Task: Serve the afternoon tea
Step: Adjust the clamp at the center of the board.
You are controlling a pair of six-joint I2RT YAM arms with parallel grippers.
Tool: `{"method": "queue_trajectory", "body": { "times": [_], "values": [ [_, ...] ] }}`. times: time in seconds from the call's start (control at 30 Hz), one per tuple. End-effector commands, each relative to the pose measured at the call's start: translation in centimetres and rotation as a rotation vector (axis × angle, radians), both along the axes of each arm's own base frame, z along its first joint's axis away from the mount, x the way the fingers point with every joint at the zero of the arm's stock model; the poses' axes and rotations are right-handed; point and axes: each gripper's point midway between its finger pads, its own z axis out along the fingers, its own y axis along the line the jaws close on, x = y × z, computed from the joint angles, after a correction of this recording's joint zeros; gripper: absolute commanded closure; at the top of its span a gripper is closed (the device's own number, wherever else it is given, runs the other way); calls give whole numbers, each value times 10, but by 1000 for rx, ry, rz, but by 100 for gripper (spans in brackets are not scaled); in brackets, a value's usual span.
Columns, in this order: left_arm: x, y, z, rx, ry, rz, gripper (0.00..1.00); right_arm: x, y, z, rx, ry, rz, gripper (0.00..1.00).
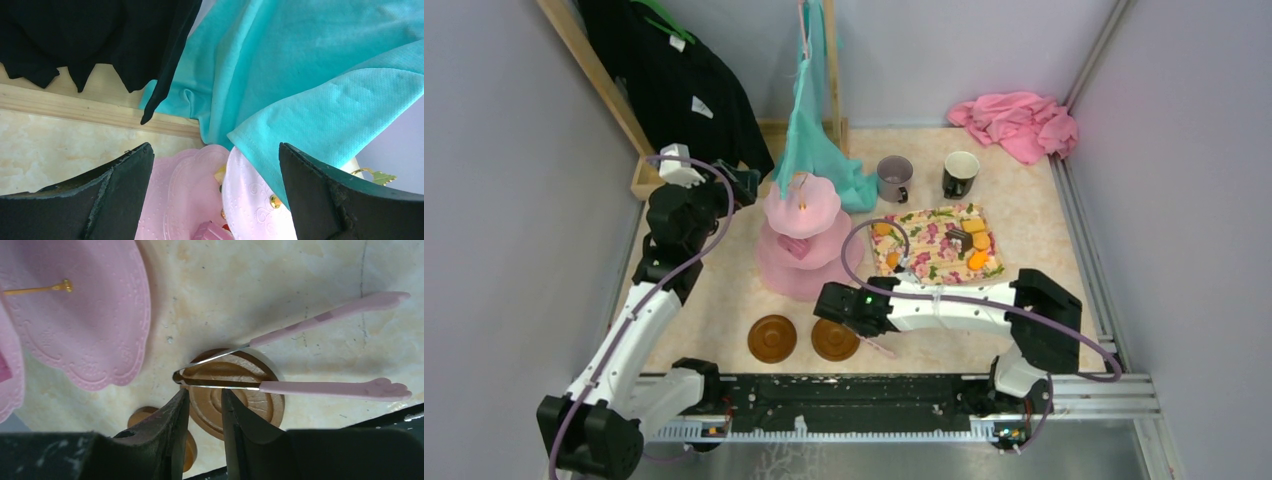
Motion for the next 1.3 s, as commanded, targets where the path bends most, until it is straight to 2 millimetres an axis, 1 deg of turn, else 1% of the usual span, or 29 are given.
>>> {"method": "queue_trajectory", "body": {
  "times": [0.0, 0.07, 0.13, 0.33, 0.53, 0.57, 0.67, 0.8, 1.07, 1.27],
  "values": [
    [-8, 1, 13, -5, -42, -12, 1, 0, 12, 5, 137, 72, -201, 69],
    [-9, 1, 14, -7, -50, -14, 1, 2, 13, 2, 138, 76, -217, 67],
    [-10, 1, 16, -8, -58, -15, 1, 4, 12, 1, 135, 72, -240, 63],
    [-11, -2, 10, -23, -49, -27, 1, 12, 3, -10, 128, 71, -293, 57],
    [-13, -4, 4, -54, -46, -34, 1, 15, 0, -12, 129, 80, -314, 56],
    [-13, -4, 5, -56, -48, -36, 1, 15, -2, -22, 98, 86, -318, 56],
    [-13, -4, 4, -58, -45, -37, 1, 17, -6, -29, 84, 97, -330, 57],
    [-12, -5, 2, -66, -46, -41, 1, 17, -7, -35, 84, 106, -334, 57],
    [-10, -6, -3, -71, -32, -47, 1, 25, -10, -41, 85, 116, -345, 57],
    [-11, -6, -4, -80, -29, -51, 1, 26, -11, -50, 79, 138, -338, 57]
  ]
}}
